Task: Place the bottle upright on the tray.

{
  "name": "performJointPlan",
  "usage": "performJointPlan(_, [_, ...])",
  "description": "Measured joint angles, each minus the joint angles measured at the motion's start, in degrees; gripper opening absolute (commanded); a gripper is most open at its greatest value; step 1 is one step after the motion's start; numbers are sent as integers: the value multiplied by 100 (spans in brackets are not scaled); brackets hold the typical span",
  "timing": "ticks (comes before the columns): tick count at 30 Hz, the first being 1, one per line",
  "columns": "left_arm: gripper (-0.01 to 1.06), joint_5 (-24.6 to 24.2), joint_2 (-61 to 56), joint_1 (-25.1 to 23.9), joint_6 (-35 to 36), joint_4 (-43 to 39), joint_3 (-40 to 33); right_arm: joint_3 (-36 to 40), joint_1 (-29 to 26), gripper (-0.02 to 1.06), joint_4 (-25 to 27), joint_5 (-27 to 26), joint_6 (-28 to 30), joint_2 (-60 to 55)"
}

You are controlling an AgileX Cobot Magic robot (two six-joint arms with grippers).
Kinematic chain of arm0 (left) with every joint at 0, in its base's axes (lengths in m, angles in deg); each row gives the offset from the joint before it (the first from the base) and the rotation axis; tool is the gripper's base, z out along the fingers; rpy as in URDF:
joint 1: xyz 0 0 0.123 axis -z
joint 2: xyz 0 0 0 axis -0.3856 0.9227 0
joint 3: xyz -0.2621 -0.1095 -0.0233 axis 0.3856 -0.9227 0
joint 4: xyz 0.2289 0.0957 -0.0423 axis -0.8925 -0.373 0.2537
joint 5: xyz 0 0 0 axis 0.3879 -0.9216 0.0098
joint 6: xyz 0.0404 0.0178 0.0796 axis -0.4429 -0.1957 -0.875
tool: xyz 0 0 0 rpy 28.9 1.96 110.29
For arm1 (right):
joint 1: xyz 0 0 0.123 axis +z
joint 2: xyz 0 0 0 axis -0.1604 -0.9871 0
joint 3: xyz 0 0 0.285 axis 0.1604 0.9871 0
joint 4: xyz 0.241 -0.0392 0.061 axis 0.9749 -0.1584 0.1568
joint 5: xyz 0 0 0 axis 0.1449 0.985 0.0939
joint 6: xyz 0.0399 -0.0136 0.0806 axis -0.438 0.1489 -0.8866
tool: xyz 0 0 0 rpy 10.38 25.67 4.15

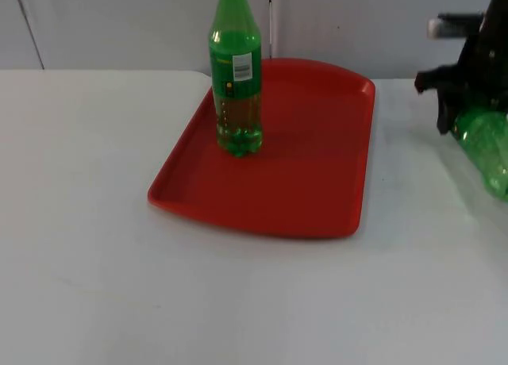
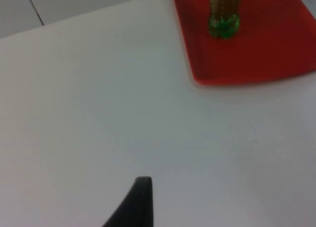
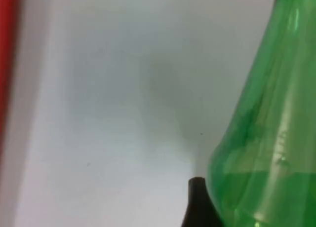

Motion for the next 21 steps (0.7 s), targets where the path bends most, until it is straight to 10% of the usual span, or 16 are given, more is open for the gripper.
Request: performJointPlan(21, [105,-4,0,0,0,-35,0,89,0,0,423,19,672,2016])
